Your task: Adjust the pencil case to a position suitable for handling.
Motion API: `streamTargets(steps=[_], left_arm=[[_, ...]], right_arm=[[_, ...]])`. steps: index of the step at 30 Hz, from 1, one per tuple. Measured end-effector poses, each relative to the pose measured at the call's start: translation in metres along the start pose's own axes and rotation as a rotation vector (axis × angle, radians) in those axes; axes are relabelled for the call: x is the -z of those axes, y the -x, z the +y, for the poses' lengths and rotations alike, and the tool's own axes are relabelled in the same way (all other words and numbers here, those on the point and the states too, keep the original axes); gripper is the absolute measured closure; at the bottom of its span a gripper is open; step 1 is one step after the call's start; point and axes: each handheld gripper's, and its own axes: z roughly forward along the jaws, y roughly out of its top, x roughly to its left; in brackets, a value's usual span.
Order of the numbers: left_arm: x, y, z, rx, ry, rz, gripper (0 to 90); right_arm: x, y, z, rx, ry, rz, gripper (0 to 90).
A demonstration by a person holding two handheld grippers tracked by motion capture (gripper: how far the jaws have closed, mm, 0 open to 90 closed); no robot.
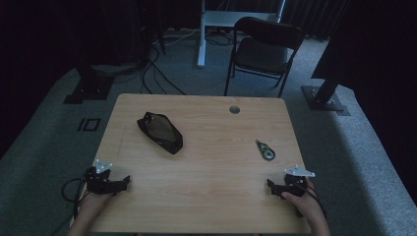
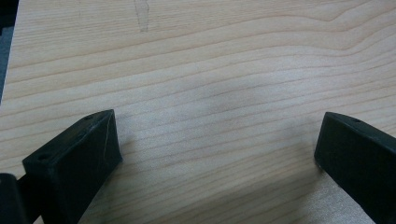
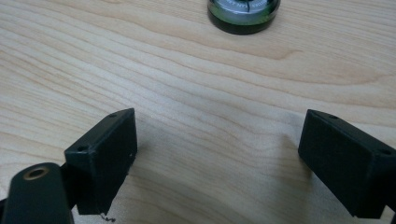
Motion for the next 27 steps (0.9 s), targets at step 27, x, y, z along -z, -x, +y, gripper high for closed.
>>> streamTargets(steps=[27], left_arm=[[0.000, 0.000, 0.000, 0.000, 0.000, 0.000, 0.3]], right_arm=[[-0.006, -0.015, 0.019, 0.017, 0.028, -0.016, 11.4]])
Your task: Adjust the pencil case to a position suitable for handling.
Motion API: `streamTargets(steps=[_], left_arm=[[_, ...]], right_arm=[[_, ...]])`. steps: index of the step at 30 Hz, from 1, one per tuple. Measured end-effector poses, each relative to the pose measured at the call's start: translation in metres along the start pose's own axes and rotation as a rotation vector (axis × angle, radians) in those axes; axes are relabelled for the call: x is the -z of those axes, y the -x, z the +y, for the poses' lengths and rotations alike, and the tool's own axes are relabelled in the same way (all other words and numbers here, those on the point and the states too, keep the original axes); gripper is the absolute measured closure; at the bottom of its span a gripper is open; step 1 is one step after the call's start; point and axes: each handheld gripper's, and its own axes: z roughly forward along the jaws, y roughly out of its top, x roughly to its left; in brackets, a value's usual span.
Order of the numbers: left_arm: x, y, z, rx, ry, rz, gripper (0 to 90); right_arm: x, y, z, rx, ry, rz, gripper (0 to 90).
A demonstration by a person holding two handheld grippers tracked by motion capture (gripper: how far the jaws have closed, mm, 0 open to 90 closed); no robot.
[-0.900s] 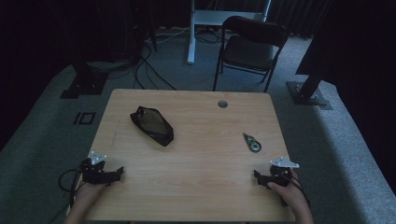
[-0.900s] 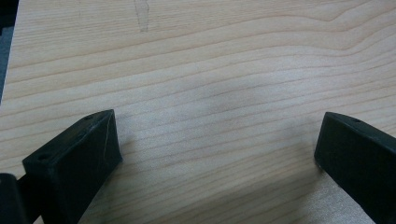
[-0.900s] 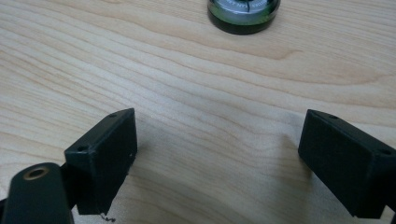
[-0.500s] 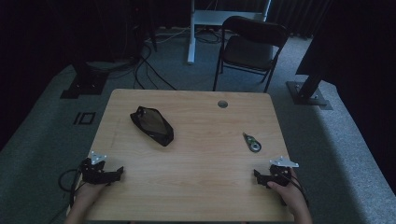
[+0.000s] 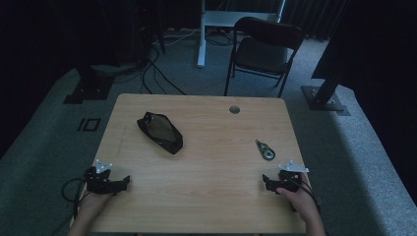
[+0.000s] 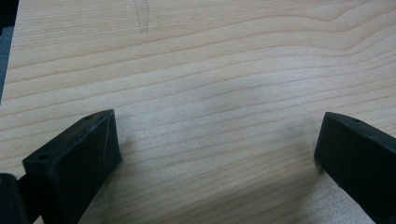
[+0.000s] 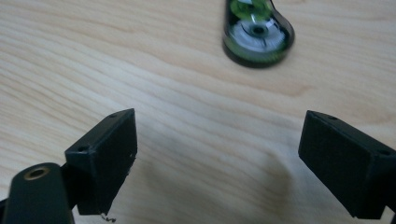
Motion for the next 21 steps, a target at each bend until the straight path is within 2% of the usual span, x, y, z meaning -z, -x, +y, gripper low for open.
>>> streamTargets(steps=[3, 9, 13, 21], left_arm=[[0.000, 0.000, 0.000, 0.000, 0.000, 0.000, 0.3], [0.000, 0.000, 0.000, 0.000, 0.000, 0.000, 0.3], [0.000, 0.000, 0.000, 0.000, 0.000, 0.000, 0.3], [0.000, 0.000, 0.000, 0.000, 0.000, 0.000, 0.3]], right_arm=[[-0.001, -0.003, 0.004, 0.003, 0.012, 0.022, 11.5], [-0.003, -0.013, 0.011, 0.024, 0.030, 0.035, 13.0], [-0.004, -0.020, 0.017, 0.032, 0.032, 0.077, 12.5], [-0.011, -0.039, 0.030, 0.045, 0.049, 0.125, 12.0]])
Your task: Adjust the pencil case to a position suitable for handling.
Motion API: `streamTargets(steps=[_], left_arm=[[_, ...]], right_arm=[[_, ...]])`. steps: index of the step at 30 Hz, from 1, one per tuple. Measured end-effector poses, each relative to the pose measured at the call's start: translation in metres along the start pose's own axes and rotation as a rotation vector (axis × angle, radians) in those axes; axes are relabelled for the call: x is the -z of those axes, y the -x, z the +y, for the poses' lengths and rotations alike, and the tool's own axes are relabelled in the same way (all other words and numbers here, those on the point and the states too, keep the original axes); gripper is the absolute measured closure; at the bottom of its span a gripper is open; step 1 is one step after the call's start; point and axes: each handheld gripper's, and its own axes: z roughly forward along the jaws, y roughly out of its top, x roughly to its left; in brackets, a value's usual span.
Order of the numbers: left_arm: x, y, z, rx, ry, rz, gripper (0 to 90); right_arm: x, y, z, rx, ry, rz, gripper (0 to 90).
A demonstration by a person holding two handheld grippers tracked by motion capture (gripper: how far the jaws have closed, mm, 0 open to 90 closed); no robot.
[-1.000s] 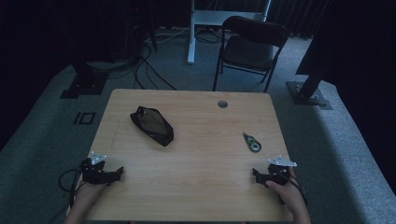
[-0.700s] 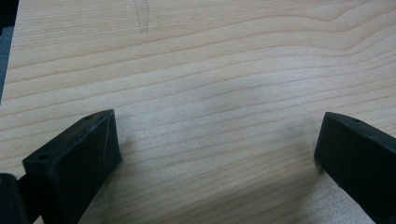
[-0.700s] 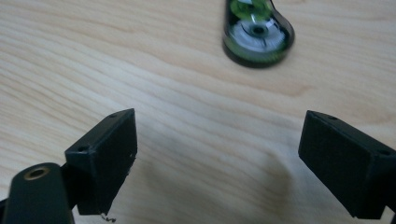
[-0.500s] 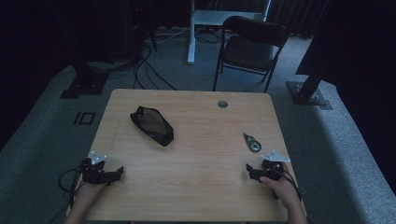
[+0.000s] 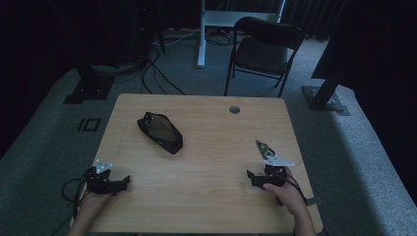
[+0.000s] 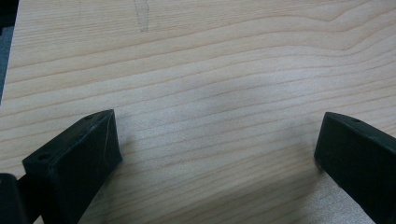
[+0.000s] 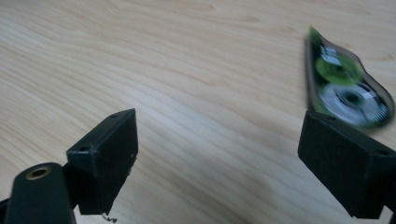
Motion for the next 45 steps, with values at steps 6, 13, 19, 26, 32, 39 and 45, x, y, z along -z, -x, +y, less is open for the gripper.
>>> streamTargets(steps=[6, 13, 19, 26, 32, 39, 45], left_arm=[[0.000, 0.000, 0.000, 0.000, 0.001, 0.000, 0.3], [0.000, 0.000, 0.000, 0.001, 0.002, 0.000, 0.3], [0.000, 0.000, 0.000, 0.002, 0.002, 0.000, 0.3], [0.000, 0.000, 0.000, 0.002, 0.000, 0.000, 0.3], [0.000, 0.000, 0.000, 0.002, 0.000, 0.000, 0.3], [0.000, 0.000, 0.000, 0.001, 0.000, 0.000, 0.3], [0.000, 0.000, 0.000, 0.002, 0.000, 0.000, 0.3]], right_arm=[[-0.007, -0.011, 0.011, 0.042, 0.035, 0.039, 12.1], [-0.016, -0.028, 0.024, 0.068, 0.033, 0.076, 12.2], [-0.024, -0.042, 0.035, 0.081, 0.053, 0.106, 12.8], [-0.031, -0.054, 0.045, 0.099, 0.057, 0.147, 12.8], [-0.038, -0.066, 0.057, 0.113, 0.068, 0.175, 12.8], [-0.051, -0.084, 0.067, 0.134, 0.089, 0.208, 12.8], [-0.059, -0.096, 0.075, 0.150, 0.095, 0.225, 12.8]])
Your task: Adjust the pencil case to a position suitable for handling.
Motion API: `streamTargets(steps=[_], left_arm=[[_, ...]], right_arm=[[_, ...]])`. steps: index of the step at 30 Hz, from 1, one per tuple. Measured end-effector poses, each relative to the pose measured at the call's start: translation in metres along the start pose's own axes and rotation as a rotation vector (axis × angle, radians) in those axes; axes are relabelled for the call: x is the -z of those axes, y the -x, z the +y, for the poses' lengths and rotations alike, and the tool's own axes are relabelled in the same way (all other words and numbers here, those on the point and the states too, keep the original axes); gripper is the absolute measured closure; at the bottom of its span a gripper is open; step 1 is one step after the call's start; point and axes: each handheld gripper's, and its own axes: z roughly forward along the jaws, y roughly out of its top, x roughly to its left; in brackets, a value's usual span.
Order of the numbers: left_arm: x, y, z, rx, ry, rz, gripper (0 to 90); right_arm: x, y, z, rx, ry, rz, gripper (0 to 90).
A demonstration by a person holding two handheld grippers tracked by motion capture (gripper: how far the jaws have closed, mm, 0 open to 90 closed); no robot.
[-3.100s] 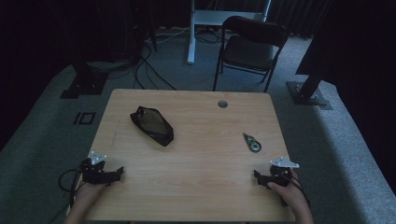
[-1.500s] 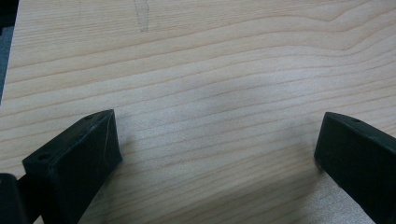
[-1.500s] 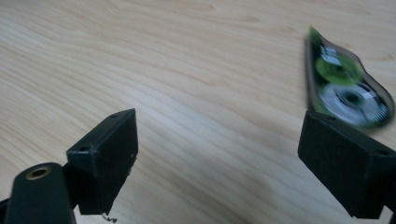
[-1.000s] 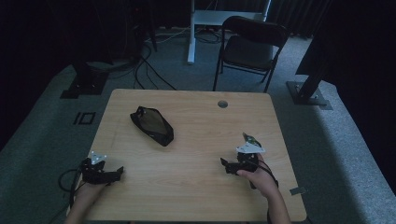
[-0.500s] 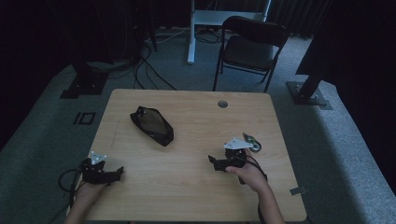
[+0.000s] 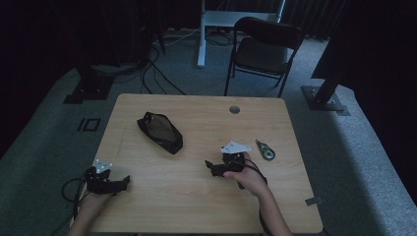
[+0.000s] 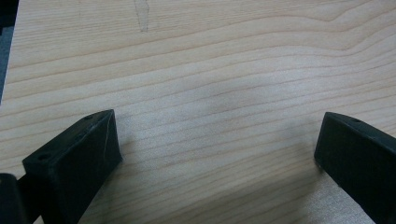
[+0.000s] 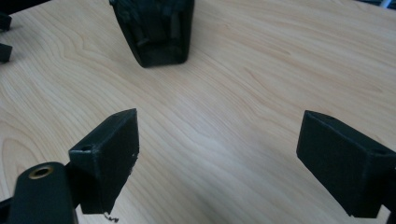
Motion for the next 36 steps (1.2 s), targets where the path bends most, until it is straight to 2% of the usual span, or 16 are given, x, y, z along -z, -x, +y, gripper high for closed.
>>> streamTargets(steps=[8, 15, 19, 22, 29, 31, 33, 36], left_arm=[[0.000, 0.000, 0.000, 0.000, 0.000, 0.000, 0.3], [0.000, 0.000, 0.000, 0.000, 0.000, 0.000, 0.3], [0.000, 0.000, 0.000, 0.000, 0.000, 0.000, 0.3], [0.000, 0.000, 0.000, 0.000, 0.000, 0.000, 0.3], [0.000, 0.000, 0.000, 0.000, 0.000, 0.000, 0.3], [0.000, 0.000, 0.000, 0.000, 0.000, 0.000, 0.3], [0.000, 0.000, 0.000, 0.000, 0.000, 0.000, 0.4], [0.000, 0.000, 0.000, 0.000, 0.000, 0.000, 0.4]], right_arm=[[-0.022, -0.017, 0.011, 0.021, 0.003, 0.031, 12.8], [-0.040, -0.025, 0.014, 0.038, 0.002, 0.063, 12.8], [-0.049, -0.032, 0.021, 0.070, 0.020, 0.084, 12.7], [-0.056, -0.037, 0.025, 0.073, 0.029, 0.104, 11.9], [-0.071, -0.042, 0.033, 0.091, 0.024, 0.108, 12.1], [-0.075, -0.043, 0.035, 0.089, 0.034, 0.123, 12.4], [-0.078, -0.043, 0.038, 0.071, 0.050, 0.161, 13.0], [-0.083, -0.043, 0.041, 0.084, 0.071, 0.153, 13.9]])
